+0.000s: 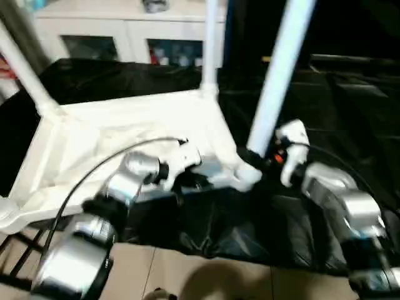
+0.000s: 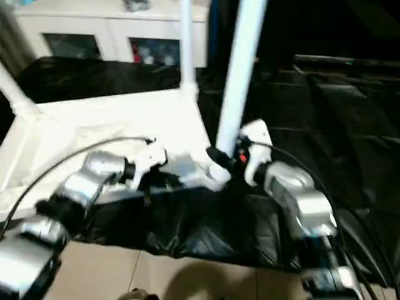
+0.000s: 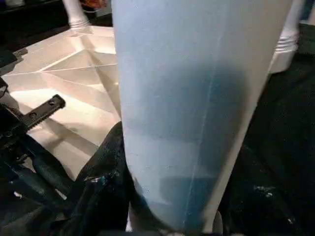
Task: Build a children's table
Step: Insert table leg to table base
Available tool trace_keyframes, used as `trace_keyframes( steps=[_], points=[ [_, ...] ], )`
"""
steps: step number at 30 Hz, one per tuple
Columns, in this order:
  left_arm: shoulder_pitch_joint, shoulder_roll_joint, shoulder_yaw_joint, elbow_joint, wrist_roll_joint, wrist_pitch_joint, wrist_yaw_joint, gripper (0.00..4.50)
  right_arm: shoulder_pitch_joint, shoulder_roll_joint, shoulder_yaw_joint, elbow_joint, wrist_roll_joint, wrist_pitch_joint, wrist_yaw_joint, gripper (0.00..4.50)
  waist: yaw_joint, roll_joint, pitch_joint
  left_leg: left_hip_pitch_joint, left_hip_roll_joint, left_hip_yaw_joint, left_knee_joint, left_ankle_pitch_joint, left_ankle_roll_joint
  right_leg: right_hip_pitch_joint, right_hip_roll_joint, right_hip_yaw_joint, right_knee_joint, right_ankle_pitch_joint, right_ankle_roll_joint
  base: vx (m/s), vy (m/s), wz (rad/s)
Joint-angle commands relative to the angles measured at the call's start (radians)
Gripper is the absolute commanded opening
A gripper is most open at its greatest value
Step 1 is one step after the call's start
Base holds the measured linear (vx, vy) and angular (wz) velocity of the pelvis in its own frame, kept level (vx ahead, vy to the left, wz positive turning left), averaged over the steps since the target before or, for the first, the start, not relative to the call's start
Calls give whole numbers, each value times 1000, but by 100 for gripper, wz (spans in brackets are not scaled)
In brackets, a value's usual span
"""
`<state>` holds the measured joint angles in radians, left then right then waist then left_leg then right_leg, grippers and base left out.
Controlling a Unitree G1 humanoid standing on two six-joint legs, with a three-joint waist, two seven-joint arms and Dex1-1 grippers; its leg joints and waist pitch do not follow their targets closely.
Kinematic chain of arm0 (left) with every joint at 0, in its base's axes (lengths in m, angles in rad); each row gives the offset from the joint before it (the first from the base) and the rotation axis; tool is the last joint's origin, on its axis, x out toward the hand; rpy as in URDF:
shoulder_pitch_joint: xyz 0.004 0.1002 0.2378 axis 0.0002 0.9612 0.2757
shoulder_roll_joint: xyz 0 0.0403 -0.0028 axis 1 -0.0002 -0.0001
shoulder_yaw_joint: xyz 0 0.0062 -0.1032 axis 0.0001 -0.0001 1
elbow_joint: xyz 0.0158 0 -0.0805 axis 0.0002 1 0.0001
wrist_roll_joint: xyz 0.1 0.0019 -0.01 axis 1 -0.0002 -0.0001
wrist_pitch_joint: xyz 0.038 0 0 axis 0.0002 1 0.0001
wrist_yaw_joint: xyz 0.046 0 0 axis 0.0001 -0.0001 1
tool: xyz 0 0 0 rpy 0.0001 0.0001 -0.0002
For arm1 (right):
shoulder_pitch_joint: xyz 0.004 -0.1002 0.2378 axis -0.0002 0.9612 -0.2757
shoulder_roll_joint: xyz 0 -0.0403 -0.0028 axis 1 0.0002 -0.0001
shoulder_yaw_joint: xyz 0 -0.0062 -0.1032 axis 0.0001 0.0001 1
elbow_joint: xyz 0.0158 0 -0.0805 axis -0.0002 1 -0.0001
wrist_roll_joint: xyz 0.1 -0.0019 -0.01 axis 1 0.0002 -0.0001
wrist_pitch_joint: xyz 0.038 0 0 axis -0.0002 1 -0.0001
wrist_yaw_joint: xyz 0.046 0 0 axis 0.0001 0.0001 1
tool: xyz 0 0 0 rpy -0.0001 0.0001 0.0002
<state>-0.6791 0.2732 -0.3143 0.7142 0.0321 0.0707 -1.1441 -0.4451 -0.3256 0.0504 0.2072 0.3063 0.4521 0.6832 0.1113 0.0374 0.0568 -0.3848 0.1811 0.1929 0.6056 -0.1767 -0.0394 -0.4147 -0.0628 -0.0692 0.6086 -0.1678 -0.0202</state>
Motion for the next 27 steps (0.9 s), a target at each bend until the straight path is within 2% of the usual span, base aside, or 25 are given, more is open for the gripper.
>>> trace_keyframes(
  steps=[1,4,9,14,18,27],
  points=[
    [18,5,-12,-29,0,28,-1,0,-26,-1,9,23,-10,-16,11,189,2,-21,-74,19,52,-24,-68,-164,41,53,-92,51,-78,-286,-170,0,0,0],
    [32,10,-11,-61,7,57,11,0,-35,-4,20,36,-17,-14,25,189,0,-24,-73,19,51,-24,-68,-164,37,54,-93,52,-75,-276,-178,0,0,0],
    [36,18,-8,-82,10,80,18,0,-36,-21,41,51,-32,-2,52,189,1,-27,-73,18,50,-24,-68,-158,40,55,-91,52,-76,-277,-170,0,0,0],
    [36,20,-5,-92,9,85,21,0,-26,-31,41,40,-31,7,61,189,0,-26,-73,18,49,-24,-69,-171,32,56,-91,52,-80,-293,-163,0,0,0],
    [39,17,0,-102,-2,95,22,0,-7,-42,38,8,-21,26,72,189,0,-23,-74,19,49,-25,-68,-165,35,56,-89,52,-77,-267,-171,0,0,0],
    [37,15,6,-108,-11,108,22,0,8,-48,38,-11,-20,37,74,189,0,-25,-74,19,49,-25,-68,-169,35,56,-90,52,-78,-270,-174,0,0,0]
  ],
)
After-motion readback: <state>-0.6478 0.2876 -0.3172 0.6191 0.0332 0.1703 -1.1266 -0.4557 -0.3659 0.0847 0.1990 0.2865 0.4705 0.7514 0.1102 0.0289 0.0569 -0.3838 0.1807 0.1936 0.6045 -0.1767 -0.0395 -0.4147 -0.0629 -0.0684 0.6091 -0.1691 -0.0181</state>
